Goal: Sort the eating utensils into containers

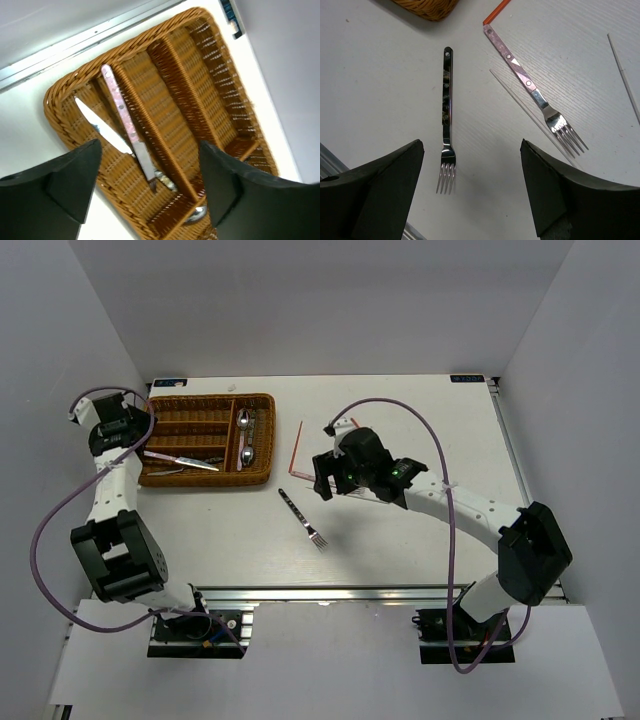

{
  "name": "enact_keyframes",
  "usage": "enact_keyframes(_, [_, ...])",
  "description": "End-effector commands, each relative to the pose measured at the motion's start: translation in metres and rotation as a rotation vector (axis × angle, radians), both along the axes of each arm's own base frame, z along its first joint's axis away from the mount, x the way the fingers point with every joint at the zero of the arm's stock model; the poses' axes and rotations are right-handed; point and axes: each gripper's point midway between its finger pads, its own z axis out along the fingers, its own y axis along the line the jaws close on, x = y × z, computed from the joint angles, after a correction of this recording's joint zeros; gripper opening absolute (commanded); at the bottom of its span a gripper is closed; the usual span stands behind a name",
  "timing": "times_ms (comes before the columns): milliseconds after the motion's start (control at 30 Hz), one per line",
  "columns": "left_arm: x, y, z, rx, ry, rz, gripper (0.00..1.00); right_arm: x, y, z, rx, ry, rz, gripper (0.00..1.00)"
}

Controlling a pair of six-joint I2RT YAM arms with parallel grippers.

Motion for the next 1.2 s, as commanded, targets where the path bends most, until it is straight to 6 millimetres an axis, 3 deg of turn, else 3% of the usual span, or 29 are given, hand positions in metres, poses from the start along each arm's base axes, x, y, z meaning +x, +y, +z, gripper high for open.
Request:
enact_keyframes(0, [-0.002, 0.003, -0.005, 0.064, 0.069, 0.02, 0.85, -0.001, 0.003, 0.011, 0.043, -0.021, 0.006, 0.81])
enact_keyframes(133, [0.006, 0.006, -0.028, 0.083, 0.123, 0.041, 0.56, -0.003, 0.0, 0.009, 0.044, -0.03, 0.003, 0.77])
enact_keyframes(200, [0.011, 0.011, -0.031, 0.09, 0.153, 0.06, 0.47, -0.004, -0.002, 0.011, 0.042, -0.036, 0.003, 0.76])
enact_keyframes(267, [0.016, 0.015, -0.05, 0.097, 0.221, 0.073, 0.47, -0.004, -0.004, 0.011, 0.04, -0.037, 0.003, 0.76])
enact_keyframes(300, [0.018, 0.02, -0.047, 0.119, 0.238, 0.095, 0.48, -0.005, -0.005, 0.01, 0.033, -0.038, 0.001, 0.76])
enact_keyframes(467, [0.025, 0.031, -0.073, 0.145, 0.323, 0.128, 0.47, -0.006, -0.012, 0.005, 0.0, -0.042, -0.001, 0.75])
enact_keyframes(667, [0.043, 0.041, -0.08, 0.171, 0.336, 0.134, 0.41, -0.007, -0.014, -0.001, -0.022, -0.034, 0.006, 0.74])
enact_keyframes(1000, [0.041, 0.041, -0.112, 0.156, 0.414, 0.137, 0.41, -0.006, -0.006, -0.01, -0.026, -0.005, 0.025, 0.73])
enact_keyframes(1100, [0.038, 0.037, -0.121, 0.137, 0.433, 0.127, 0.27, -0.006, -0.006, -0.011, -0.028, -0.005, 0.025, 0.73])
enact_keyframes(1167, [0.034, 0.033, -0.122, 0.134, 0.432, 0.122, 0.25, -0.006, -0.007, -0.009, -0.028, -0.009, 0.027, 0.73])
